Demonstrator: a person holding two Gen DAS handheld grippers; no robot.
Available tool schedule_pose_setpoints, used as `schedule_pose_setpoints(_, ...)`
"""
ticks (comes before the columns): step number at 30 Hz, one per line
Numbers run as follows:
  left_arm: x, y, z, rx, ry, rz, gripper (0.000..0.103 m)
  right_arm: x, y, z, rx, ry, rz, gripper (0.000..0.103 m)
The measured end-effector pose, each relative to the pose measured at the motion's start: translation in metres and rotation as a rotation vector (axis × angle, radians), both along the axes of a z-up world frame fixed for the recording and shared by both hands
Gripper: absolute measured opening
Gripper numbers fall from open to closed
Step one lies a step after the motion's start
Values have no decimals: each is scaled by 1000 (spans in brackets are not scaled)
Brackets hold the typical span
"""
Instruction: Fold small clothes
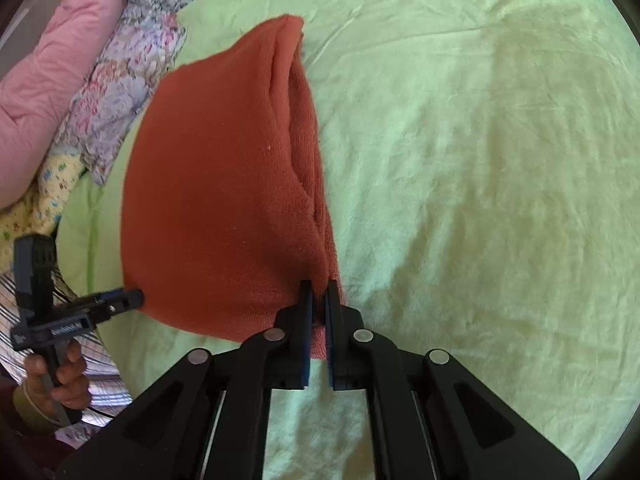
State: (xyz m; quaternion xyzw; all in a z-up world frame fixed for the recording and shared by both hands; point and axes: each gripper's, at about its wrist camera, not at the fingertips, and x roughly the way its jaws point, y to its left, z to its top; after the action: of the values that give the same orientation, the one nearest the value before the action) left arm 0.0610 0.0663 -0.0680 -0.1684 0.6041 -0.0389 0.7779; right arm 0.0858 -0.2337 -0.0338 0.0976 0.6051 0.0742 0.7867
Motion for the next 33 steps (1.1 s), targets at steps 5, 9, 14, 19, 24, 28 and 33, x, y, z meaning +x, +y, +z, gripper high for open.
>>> schedule_pose_setpoints(5,-5,2,17,11,-23,-14,38,-11,-7,29,26,-57,-59,9)
schedule_pose_setpoints(9,-3,3,44,22,-101,-31,38,-15,-5,50,44,-114,-63,9)
schedule_pose_setpoints(14,16,3,67,-14,-177,-43,38,-6,12,62,83,-149,-23,9)
schedule_pose_setpoints(19,41,-3,75,16,-226,-75,38,10,31,58,86,-150,24,9)
schedule_pose_setpoints(24,85,9,62,-4,-210,14,38,51,36,45,93,-150,38,9)
schedule_pose_setpoints(28,112,16,44,11,-182,41,38,83,43,30,90,-132,52,9)
schedule_pose_setpoints(33,130,15,16,68,-125,35,40,99,32,2,63,-90,28,9)
